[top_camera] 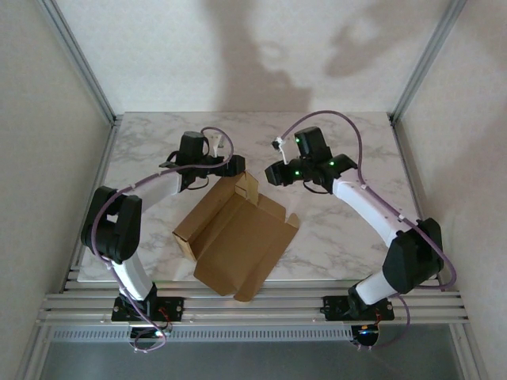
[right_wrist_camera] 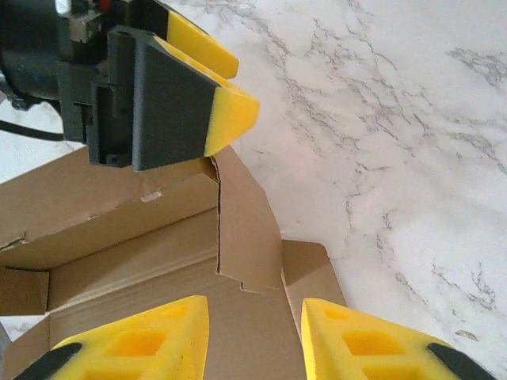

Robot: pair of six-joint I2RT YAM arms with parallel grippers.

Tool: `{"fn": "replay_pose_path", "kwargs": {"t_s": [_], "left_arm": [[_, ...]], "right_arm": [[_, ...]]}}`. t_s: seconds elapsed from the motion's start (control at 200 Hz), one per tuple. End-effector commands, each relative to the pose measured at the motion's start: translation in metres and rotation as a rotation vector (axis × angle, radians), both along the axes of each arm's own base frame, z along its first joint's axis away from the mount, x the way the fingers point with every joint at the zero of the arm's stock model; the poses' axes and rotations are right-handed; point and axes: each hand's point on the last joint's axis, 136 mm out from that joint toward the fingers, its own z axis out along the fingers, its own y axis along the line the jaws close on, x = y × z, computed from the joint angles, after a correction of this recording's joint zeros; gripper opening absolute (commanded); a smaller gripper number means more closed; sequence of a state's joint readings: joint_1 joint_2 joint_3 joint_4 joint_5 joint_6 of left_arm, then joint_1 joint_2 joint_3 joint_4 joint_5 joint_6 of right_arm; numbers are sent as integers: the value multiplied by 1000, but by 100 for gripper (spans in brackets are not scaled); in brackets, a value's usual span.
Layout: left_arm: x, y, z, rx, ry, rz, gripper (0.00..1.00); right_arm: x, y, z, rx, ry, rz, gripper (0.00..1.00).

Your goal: Fold the paper box

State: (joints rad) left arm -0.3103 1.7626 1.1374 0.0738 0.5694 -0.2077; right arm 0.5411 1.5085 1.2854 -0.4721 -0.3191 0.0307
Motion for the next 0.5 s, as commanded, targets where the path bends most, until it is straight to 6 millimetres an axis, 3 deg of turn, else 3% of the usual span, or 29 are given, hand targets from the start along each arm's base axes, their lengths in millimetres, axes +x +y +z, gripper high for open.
{"fn": "replay_pose_path", "kwargs": {"t_s": [0.0, 0.285, 0.496], "left_arm": [[-5, 4, -23, 44, 70, -13, 99], [-7, 2, -22, 37, 81, -27, 99], [-7, 0, -22, 24, 83, -36, 99]], "right_arm": [[12, -10, -51, -81, 89, -50, 33], [24, 5, -93, -94, 139, -19, 33], [18, 18, -104, -77, 157, 26, 33]]}}
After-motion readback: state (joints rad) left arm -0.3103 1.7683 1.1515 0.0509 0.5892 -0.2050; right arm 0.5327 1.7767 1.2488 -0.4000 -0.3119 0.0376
